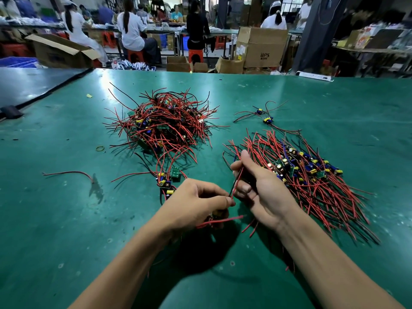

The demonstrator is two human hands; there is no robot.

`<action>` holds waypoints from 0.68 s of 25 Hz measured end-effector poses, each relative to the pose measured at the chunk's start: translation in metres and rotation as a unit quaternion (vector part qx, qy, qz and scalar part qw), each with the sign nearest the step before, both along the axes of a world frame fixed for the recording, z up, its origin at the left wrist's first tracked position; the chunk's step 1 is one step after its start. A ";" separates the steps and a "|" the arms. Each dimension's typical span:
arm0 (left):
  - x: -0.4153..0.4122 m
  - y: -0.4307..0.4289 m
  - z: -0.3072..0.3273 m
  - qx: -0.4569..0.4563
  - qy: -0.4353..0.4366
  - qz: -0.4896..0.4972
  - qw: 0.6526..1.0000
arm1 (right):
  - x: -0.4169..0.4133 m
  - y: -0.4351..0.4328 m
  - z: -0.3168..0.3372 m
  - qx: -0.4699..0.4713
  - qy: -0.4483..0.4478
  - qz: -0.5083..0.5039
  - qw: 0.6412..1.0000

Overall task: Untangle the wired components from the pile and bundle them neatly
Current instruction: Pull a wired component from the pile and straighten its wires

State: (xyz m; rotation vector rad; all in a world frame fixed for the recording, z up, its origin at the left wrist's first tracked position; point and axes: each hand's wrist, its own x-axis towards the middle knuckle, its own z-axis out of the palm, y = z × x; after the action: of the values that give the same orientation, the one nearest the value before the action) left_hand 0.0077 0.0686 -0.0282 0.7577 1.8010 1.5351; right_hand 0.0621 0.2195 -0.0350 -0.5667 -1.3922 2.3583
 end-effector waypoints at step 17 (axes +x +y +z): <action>-0.008 -0.009 0.001 -0.007 0.033 -0.063 0.997 | 0.001 0.008 0.004 -0.064 0.012 -0.015 0.998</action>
State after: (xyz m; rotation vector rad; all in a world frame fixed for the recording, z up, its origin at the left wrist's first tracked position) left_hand -0.0002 0.0598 -0.0273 0.9079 1.7727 1.4298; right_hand 0.0635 0.2279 -0.0306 -0.5891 -1.2203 2.4341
